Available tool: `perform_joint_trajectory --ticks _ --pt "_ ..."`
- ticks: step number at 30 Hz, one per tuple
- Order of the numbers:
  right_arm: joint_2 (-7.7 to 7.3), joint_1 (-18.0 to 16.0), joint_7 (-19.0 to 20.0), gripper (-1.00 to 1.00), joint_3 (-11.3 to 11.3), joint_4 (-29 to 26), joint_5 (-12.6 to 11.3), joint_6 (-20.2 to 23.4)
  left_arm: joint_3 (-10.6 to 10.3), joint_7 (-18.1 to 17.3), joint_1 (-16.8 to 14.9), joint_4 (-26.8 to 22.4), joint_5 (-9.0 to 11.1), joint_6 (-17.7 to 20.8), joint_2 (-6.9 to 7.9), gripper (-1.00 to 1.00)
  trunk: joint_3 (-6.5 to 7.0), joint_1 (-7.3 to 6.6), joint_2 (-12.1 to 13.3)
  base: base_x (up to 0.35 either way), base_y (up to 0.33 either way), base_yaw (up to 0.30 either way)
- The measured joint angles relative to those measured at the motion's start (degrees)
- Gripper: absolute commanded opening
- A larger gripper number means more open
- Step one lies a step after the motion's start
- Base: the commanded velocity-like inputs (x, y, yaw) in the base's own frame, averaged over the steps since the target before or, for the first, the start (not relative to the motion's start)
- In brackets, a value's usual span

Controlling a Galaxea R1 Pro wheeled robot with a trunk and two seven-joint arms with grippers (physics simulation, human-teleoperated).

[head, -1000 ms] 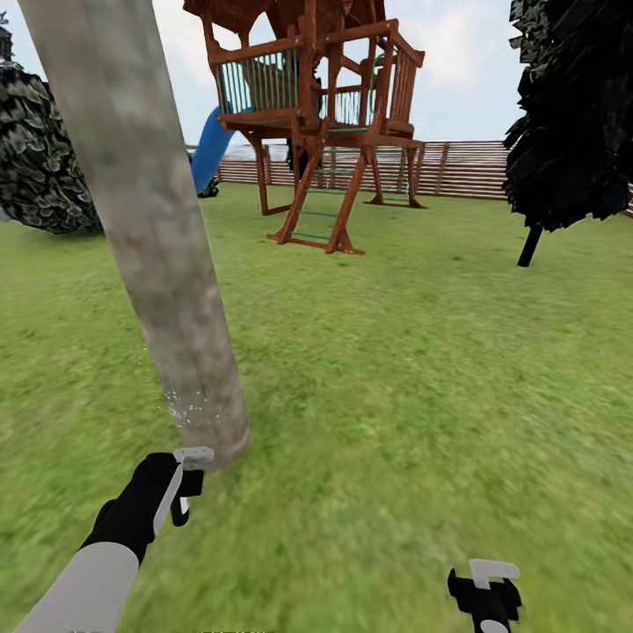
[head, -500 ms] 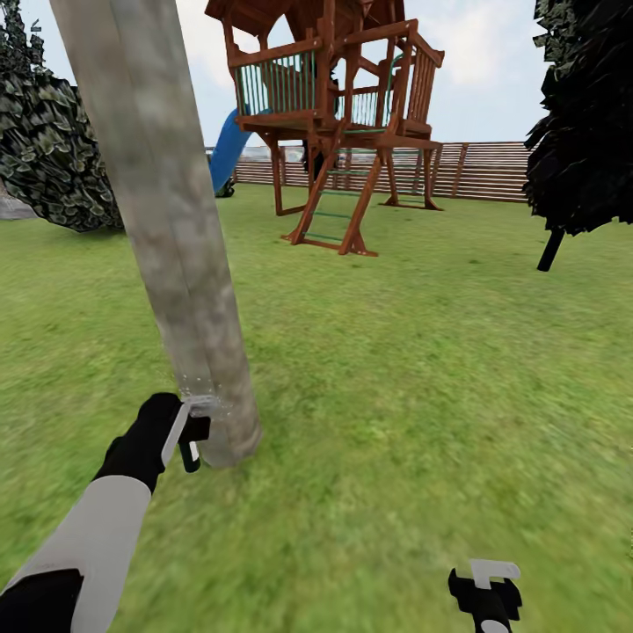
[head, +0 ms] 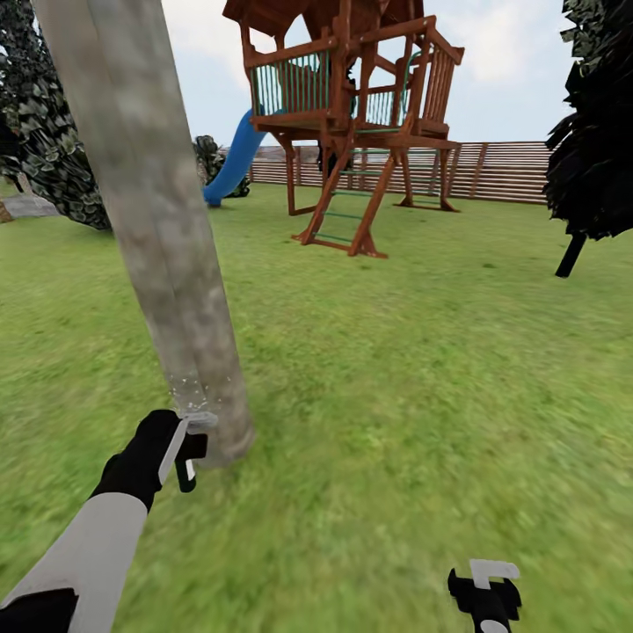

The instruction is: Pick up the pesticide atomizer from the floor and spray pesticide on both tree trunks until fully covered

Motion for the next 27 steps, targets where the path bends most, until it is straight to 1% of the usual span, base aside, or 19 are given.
perform_joint_trajectory --ticks 3,6,21,25,27 --pt "0.00 0.0 0.0 1.00 0.0 0.1 0.0 0.0 0.0 0.0 0.0 0.0 0.1 0.0 -0.07 -1.00 0.00 0.00 0.0 0.235 -0.191 0.240" --pt "0.00 0.0 0.0 1.00 0.0 0.0 0.0 0.0 0.0 0.0 0.0 0.0 0.1 0.0 -0.09 -1.00 0.00 0.00 0.0 0.202 -0.209 0.052" --pt "-0.01 0.0 0.0 1.00 0.0 0.0 0.0 0.0 0.1 0.1 0.0 -0.1 -0.1 0.0 -0.09 -1.00 0.00 0.02 0.0 0.009 -0.275 0.005" --pt "0.07 0.0 0.0 1.00 0.0 0.1 0.0 0.1 0.2 0.1 0.0 -0.3 -0.3 0.0 0.10 -1.00 0.00 0.02 0.0 0.054 -0.278 0.226" --pt "0.08 0.0 0.0 1.00 0.0 0.1 0.0 0.1 0.2 0.2 0.1 -0.1 -0.5 0.1 0.81 -1.00 0.00 0.01 0.0 0.092 -0.278 0.272"
